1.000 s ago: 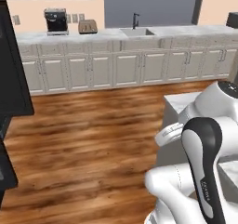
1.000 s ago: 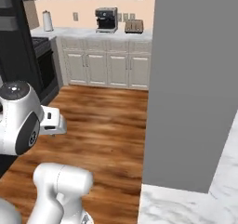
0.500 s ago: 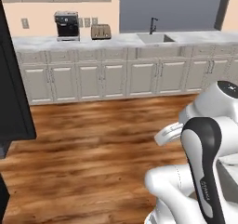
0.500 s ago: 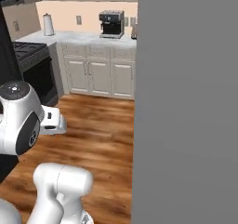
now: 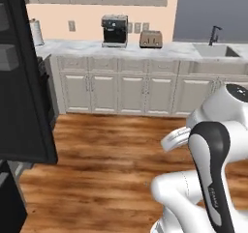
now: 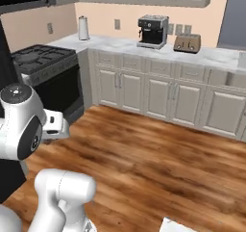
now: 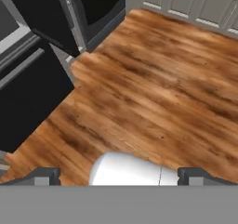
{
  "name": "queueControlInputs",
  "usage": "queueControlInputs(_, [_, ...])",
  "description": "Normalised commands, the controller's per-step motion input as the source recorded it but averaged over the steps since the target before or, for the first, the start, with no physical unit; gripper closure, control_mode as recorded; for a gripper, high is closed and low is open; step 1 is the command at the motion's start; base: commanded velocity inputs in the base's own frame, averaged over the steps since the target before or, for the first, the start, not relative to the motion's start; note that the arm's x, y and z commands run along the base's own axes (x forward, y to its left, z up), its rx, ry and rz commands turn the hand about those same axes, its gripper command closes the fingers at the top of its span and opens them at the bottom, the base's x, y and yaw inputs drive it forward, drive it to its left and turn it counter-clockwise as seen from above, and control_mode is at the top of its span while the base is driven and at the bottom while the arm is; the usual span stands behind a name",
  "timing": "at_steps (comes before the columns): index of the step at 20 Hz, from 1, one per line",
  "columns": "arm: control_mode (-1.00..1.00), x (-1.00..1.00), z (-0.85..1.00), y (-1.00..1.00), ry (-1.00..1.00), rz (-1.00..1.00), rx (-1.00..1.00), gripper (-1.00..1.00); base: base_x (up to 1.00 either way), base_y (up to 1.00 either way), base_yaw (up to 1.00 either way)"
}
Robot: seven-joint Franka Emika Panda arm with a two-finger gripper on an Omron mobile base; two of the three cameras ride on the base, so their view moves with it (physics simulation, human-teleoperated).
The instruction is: Place the cold items (apple and kiwi) from the fridge in one tupperware on the dining counter. Place the warm items (hot dog and kebab skewer) in the stove area in another tupperware.
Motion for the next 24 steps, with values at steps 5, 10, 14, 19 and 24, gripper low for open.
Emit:
queueControlInputs(5, [1.00,0.00,0.00,0.00,0.00,0.00,0.00,-1.00,1.00,-0.08,0.50])
queueControlInputs(10, [1.00,0.00,0.00,0.00,0.00,0.00,0.00,-1.00,1.00,-0.16,0.51])
queueControlInputs(14, [1.00,0.00,0.00,0.00,0.00,0.00,0.00,-1.00,0.99,-0.45,0.47])
queueControlInputs(19, [1.00,0.00,0.00,0.00,0.00,0.00,0.00,-1.00,1.00,-0.45,0.47])
queueControlInputs(24, [1.00,0.00,0.00,0.00,0.00,0.00,0.00,-1.00,1.00,-0.35,0.50])
